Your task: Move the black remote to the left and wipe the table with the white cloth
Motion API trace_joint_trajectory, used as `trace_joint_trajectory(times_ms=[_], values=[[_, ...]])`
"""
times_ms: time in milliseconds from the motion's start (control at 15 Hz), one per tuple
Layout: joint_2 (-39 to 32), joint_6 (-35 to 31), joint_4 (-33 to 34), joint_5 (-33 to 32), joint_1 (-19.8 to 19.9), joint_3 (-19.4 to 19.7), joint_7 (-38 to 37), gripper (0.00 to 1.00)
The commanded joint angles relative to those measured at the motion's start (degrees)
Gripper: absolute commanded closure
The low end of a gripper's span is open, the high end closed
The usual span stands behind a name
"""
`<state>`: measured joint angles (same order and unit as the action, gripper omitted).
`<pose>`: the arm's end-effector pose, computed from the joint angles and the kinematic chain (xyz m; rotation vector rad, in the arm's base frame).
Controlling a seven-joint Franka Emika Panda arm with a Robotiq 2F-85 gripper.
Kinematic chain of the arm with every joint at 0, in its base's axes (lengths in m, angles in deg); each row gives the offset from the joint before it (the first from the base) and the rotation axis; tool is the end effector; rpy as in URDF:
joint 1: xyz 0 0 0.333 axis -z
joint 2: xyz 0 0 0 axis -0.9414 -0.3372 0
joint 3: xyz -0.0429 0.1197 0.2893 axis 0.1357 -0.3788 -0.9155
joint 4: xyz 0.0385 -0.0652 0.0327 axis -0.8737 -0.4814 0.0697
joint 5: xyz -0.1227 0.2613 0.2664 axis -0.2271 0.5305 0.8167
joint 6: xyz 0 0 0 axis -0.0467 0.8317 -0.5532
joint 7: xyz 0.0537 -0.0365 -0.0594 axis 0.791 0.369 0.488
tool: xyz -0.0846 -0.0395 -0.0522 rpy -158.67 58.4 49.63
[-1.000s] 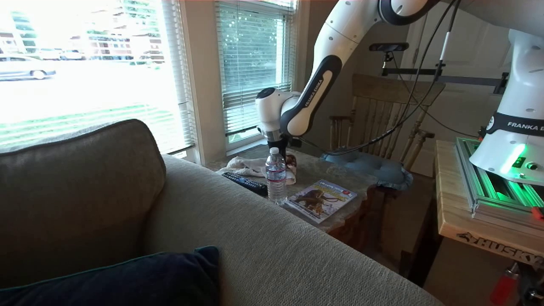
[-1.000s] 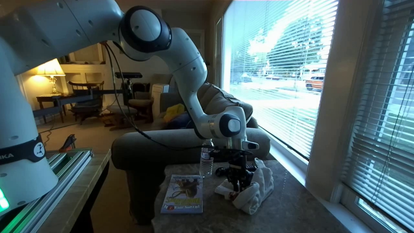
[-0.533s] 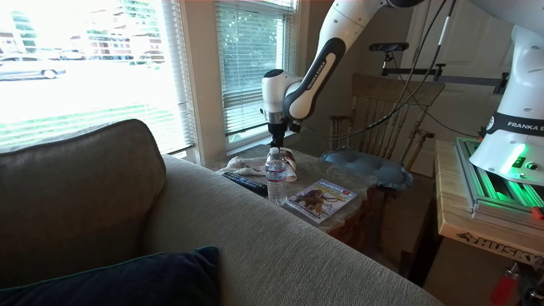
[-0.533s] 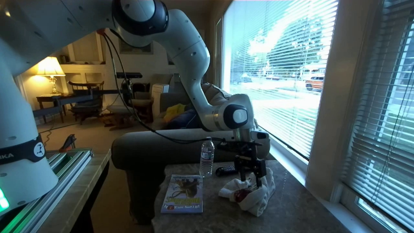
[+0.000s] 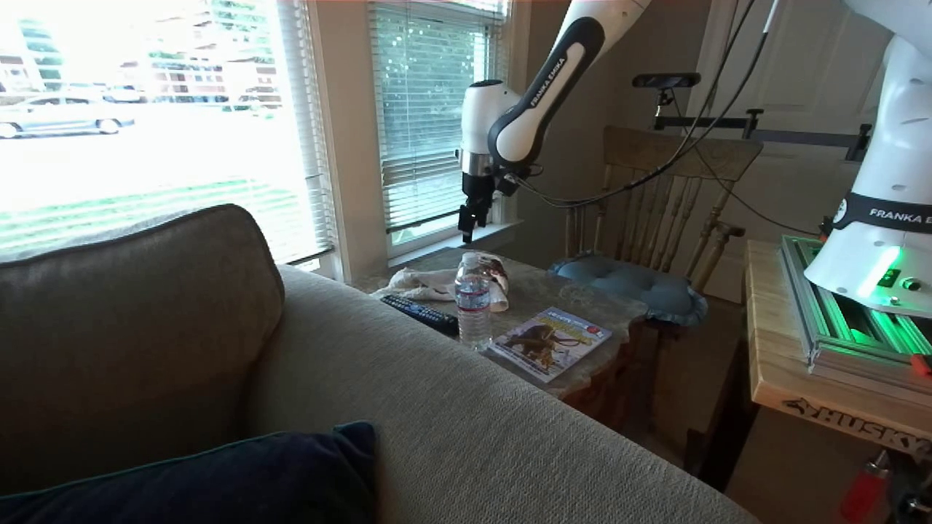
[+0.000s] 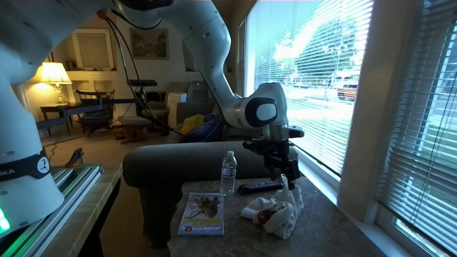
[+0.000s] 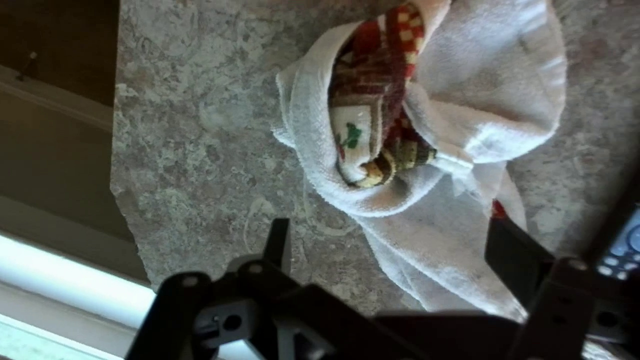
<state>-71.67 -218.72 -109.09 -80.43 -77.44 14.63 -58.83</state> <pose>0.6760 0.0420 0.1208 2.9534 0.2423 0.2203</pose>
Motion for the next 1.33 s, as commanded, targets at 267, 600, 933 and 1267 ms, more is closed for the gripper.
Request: trace_joint_trajectory(times_ms=[267, 600, 933, 1267], values=[[8.13, 1.46, -8.10, 9.58, 5.78, -6.67, 3.70, 0.00], [10.32, 1.61, -10.41, 9.58, 5.92, -6.69, 4.49, 0.00], [8.80, 0.93, -8.92, 8.44, 4.58, -5.12, 2.97, 0.00], [9.04, 0.93, -9.07, 8.44, 4.57, -5.15, 2.98, 0.00]])
